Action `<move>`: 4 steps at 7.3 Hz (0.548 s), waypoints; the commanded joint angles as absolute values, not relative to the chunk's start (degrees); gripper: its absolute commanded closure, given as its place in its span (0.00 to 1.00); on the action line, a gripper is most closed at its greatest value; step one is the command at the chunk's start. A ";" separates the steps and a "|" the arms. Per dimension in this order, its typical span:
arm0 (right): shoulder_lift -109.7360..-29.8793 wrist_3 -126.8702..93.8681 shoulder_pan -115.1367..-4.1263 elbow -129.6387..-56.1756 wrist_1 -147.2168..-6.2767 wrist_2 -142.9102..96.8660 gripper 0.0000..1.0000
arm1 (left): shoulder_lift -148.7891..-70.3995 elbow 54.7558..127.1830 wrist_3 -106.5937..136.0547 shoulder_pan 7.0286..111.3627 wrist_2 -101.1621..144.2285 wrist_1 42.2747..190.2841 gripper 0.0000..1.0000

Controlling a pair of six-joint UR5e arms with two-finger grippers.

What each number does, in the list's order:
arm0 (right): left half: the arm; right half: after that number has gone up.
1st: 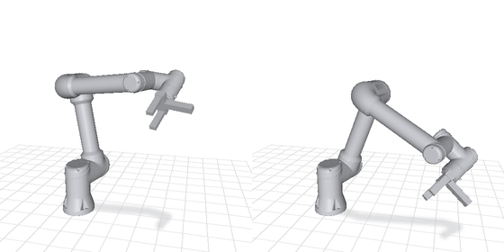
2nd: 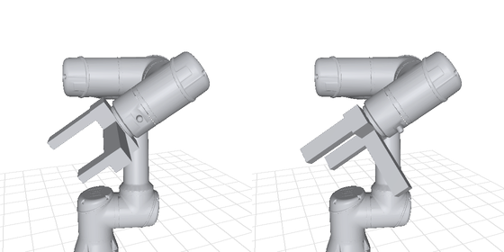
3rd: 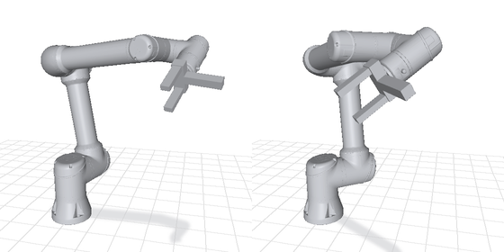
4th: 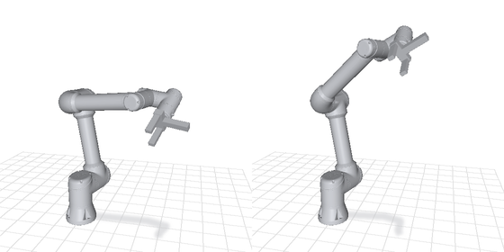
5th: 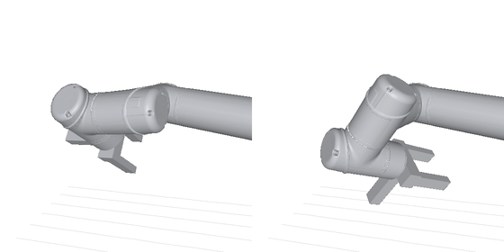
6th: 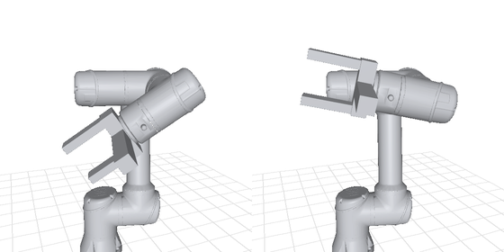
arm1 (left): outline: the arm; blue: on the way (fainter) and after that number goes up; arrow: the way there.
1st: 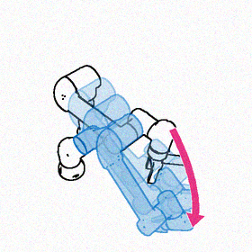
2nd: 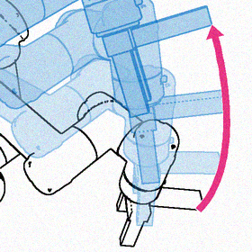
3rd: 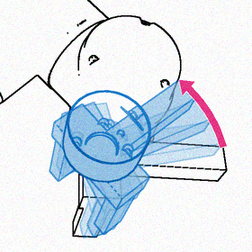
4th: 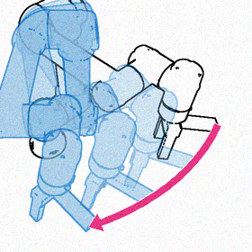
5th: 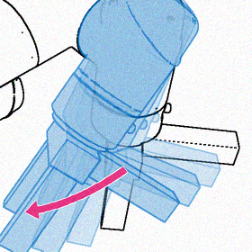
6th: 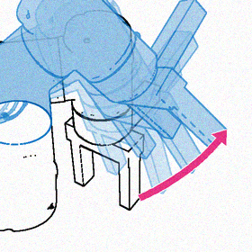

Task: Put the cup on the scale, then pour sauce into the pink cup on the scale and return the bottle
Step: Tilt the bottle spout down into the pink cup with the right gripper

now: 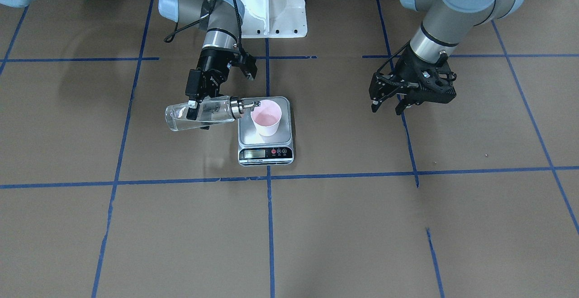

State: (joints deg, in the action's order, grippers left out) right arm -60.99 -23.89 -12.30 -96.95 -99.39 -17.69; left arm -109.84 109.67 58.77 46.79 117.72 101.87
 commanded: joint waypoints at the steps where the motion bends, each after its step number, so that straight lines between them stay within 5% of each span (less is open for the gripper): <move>1: -61.00 -16.65 -12.22 -96.86 -100.46 -15.31 1.00 | -109.78 109.78 58.71 46.85 117.77 101.87 0.33; 4: -60.82 -2.61 -12.30 -97.29 -100.46 -12.23 1.00 | -109.78 109.78 58.71 46.85 117.77 101.78 0.32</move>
State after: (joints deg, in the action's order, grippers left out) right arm -60.88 -8.97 -12.29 -97.10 -100.44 -13.57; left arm -109.78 109.83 58.71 46.84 117.77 101.84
